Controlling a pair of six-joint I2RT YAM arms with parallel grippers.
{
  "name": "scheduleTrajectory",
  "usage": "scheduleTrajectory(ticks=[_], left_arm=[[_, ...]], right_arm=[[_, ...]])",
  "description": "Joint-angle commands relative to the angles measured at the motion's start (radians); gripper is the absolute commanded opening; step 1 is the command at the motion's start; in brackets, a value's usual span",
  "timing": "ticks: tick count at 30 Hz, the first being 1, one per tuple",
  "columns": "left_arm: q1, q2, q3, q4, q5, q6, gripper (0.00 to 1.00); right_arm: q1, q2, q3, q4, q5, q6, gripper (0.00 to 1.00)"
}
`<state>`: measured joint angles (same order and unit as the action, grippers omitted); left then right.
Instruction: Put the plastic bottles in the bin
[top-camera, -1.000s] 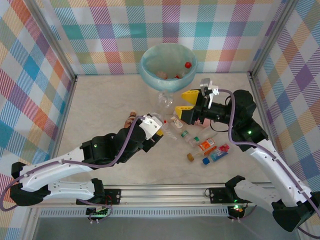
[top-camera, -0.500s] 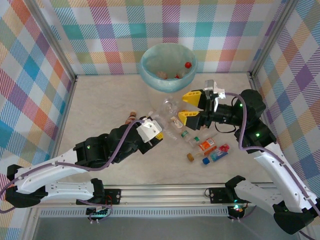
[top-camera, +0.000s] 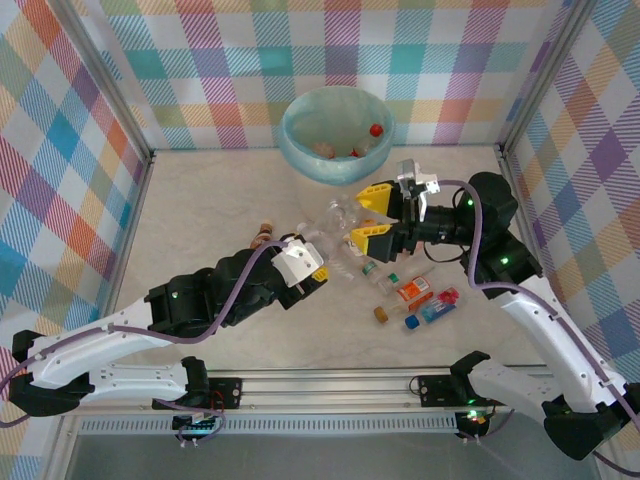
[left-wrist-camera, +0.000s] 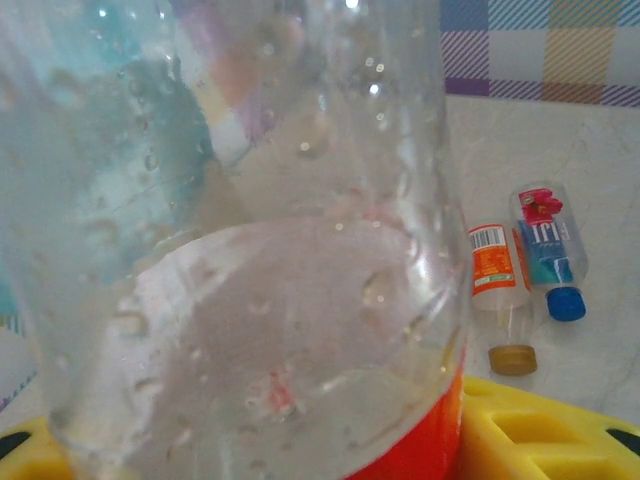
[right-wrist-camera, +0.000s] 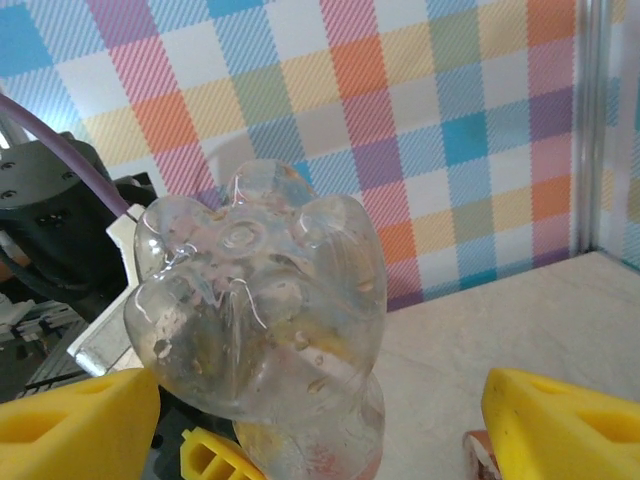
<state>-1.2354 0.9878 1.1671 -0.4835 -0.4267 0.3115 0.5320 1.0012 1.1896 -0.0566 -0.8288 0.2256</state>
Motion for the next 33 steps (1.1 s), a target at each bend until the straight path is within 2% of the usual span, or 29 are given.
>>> scheduleTrajectory(ticks=[1,11,18,22,29,33], left_arm=[[-0.007,-0.001,-0.004,0.019,0.060,0.006,0.56],[-0.007,0.043,0.003,0.020,0.095,-0.025,0.56],[-0.007,0.040,0.006,0.029,0.070,-0.027,0.58],[-0.007,0.025,0.015,0.047,0.025,-0.026,0.65],[-0.005,-0.044,0.040,0.071,-0.078,-0.043,0.89],[-0.005,-0.112,0.025,0.090,-0.110,-0.056,0.93]], right_arm=[[0.013,0.017,0.001,0.119,-0.044,0.065,0.84],[0.075,0.077,0.020,0.151,-0.040,0.052,0.84],[0.080,0.070,0.053,0.053,0.070,-0.017,0.68],[0.080,0.069,0.082,0.022,0.127,-0.041,0.63],[0.080,0.116,0.194,0.008,0.208,-0.060,0.56],[0.080,0.144,0.276,-0.014,0.277,-0.102,0.56]])
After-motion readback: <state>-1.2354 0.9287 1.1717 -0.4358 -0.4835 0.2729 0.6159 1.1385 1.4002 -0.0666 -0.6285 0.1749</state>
